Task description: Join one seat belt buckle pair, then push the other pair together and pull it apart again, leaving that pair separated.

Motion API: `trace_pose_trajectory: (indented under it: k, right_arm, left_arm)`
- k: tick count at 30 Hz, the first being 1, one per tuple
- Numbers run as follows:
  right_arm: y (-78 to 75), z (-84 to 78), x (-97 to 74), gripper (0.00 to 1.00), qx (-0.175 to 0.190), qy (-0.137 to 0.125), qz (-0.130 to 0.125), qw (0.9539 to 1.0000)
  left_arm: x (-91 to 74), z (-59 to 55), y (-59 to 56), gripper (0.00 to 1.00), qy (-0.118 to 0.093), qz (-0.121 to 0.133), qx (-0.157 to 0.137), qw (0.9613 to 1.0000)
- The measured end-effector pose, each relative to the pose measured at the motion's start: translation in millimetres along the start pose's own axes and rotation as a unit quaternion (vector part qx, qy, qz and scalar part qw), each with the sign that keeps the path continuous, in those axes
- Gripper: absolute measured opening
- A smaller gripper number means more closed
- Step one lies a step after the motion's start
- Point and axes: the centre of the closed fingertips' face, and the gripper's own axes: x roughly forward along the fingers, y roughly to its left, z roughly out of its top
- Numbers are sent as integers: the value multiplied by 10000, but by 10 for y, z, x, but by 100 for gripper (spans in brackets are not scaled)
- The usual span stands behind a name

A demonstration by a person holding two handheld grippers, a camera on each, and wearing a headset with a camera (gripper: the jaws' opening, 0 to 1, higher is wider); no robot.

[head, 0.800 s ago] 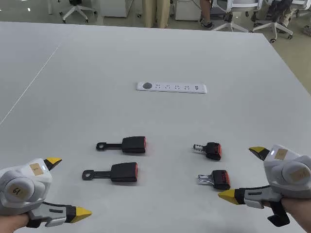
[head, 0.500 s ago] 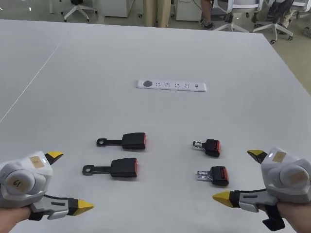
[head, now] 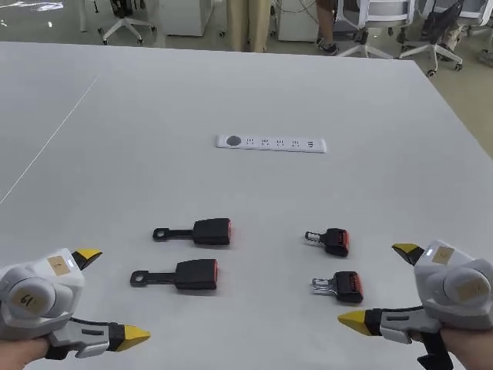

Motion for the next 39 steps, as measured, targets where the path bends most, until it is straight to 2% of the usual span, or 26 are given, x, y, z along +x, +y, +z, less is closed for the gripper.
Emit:
trace_pose_trajectory:
  k: [13, 20, 27, 33, 39]
  right_arm:
    - [1, -2, -15, 97, -10, 35, 2, 10000]
    - [19, 18, -13, 96, 16, 26, 42, 10000]
    - [25, 35, 10, 91, -90, 80, 100, 9999]
    - [47, 74, 30, 90, -122, 64, 141, 9998]
    - [61, 75, 48, 89, -127, 60, 153, 9998]
  left_arm:
    - [-4, 18, 10, 99, -8, 7, -13, 10000]
    - [6, 1, 51, 100, 7, 32, -51, 10000]
    - [-2, 27, 47, 100, 4, 6, -23, 10000]
    - [77, -81, 158, 99, 29, 44, -34, 10000]
    - [89, -117, 171, 98, 59, 46, -25, 10000]
